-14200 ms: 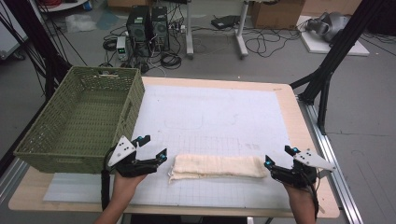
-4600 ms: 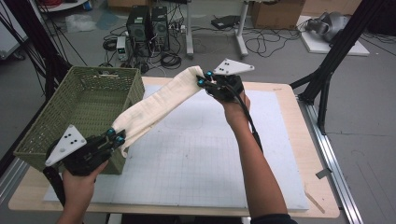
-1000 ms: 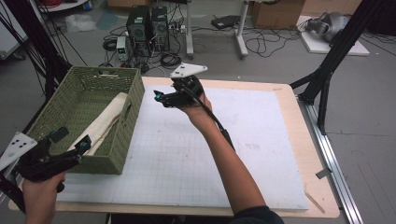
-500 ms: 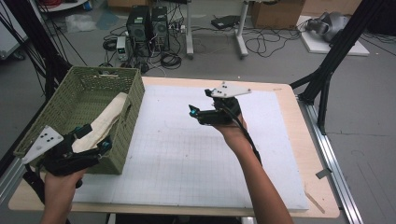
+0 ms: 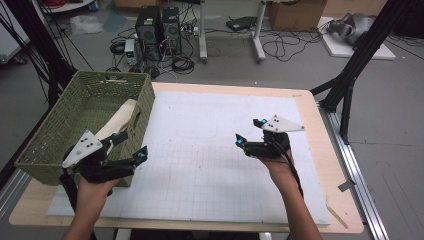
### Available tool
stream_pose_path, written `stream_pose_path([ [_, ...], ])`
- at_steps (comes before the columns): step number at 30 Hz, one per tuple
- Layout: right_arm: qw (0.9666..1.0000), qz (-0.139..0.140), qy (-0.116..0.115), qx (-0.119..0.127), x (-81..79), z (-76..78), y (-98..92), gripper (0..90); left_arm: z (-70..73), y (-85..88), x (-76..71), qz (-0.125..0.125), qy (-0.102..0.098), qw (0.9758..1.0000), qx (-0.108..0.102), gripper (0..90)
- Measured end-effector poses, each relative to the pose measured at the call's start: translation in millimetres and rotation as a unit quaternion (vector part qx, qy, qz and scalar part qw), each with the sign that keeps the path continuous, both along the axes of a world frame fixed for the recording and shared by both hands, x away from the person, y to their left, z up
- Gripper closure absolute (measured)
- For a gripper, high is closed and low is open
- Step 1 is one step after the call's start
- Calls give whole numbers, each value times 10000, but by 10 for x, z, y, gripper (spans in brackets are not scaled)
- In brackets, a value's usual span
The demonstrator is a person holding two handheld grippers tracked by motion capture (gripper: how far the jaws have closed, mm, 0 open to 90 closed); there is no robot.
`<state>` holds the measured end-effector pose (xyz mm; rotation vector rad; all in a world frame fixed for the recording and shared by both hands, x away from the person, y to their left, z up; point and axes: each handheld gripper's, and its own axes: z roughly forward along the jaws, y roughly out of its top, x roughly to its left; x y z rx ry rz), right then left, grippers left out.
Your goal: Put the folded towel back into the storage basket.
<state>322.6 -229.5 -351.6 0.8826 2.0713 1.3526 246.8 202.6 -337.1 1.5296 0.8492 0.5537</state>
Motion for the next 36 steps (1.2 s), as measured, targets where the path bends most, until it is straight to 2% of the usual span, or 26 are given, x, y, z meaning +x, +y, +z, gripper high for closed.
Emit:
stream_pose_path([
  [3,9998,-132,26,-118,-70,-78,-105,198,-47,-131,41,-168,28,9998,70,170],
  [5,9997,-202,58,-86,-106,-127,-179,197,-82,-223,66,-301,23,9994,163,171],
  [7,9996,-282,69,-70,-148,-174,-243,197,-114,-300,83,-347,-69,9990,263,176],
  [9,9993,-363,123,-48,-198,-218,-298,197,-145,-354,105,-436,-100,9986,288,176],
  [12,9989,-456,76,-85,-244,-295,-385,196,-210,-430,143,-549,-99,9978,344,176],
  [14,9984,-530,147,-90,-278,-351,-430,196,-260,-479,163,-604,-95,9973,396,176],
  [20,9967,-780,161,-167,-365,-506,-549,196,-454,-616,210,-749,-20,9960,479,176],
  [23,9961,-846,115,-212,-398,-546,-599,196,-563,-675,243,-814,48,9950,580,176],
  [26,9957,-902,162,-158,-428,-579,-642,196,-652,-715,256,-832,66,9946,621,177],
  [36,9947,-1006,120,-190,-495,-574,-685,196,-727,-762,207,-908,46,9934,697,177],
])
